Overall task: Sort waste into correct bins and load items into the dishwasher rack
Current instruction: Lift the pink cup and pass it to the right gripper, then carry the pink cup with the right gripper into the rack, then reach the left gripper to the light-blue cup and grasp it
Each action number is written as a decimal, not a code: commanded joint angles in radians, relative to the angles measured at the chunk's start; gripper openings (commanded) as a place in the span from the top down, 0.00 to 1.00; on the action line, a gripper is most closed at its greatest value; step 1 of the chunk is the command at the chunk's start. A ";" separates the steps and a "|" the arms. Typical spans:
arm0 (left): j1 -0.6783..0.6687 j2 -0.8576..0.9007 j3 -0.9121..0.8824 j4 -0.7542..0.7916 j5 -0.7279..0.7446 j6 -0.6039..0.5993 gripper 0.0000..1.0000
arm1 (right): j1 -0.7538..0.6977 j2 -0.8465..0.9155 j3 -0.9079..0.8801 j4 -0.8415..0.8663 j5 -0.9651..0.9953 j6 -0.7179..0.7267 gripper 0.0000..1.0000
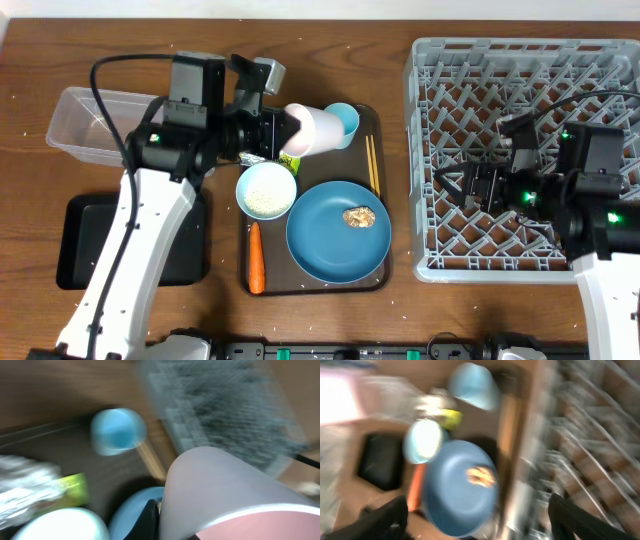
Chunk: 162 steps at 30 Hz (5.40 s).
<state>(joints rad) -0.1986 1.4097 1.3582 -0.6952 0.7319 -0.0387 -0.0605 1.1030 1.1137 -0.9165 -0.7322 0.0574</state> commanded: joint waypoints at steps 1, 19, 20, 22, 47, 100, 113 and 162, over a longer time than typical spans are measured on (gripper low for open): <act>-0.001 -0.032 0.023 0.021 0.337 0.054 0.94 | 0.016 -0.050 0.016 0.072 -0.386 -0.085 0.23; -0.014 -0.039 0.023 0.211 0.813 0.037 0.94 | 0.319 -0.108 0.016 0.485 -0.453 0.004 0.13; -0.015 -0.039 0.023 0.211 0.814 0.037 0.94 | 0.333 -0.108 0.016 0.492 -0.421 0.007 0.13; -0.015 -0.039 0.023 0.211 0.832 0.037 0.94 | 0.358 -0.108 0.016 0.504 -0.370 0.006 0.12; -0.028 -0.039 0.023 0.211 0.839 0.008 0.94 | 0.475 -0.002 0.016 0.768 -0.287 0.087 0.29; 0.150 -0.039 0.020 0.218 0.820 -0.030 0.23 | -0.535 0.281 0.016 0.145 0.583 0.415 0.45; 0.146 -0.039 0.000 0.216 0.806 -0.030 0.23 | -0.535 0.374 0.032 0.198 0.515 0.443 0.01; -0.056 -0.039 0.001 -0.120 0.011 0.161 0.21 | -0.555 0.246 0.064 0.179 0.497 0.457 0.82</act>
<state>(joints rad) -0.2516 1.3800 1.3575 -0.8112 0.8101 0.1093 -0.6357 1.4204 1.1801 -0.7452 -0.0799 0.5339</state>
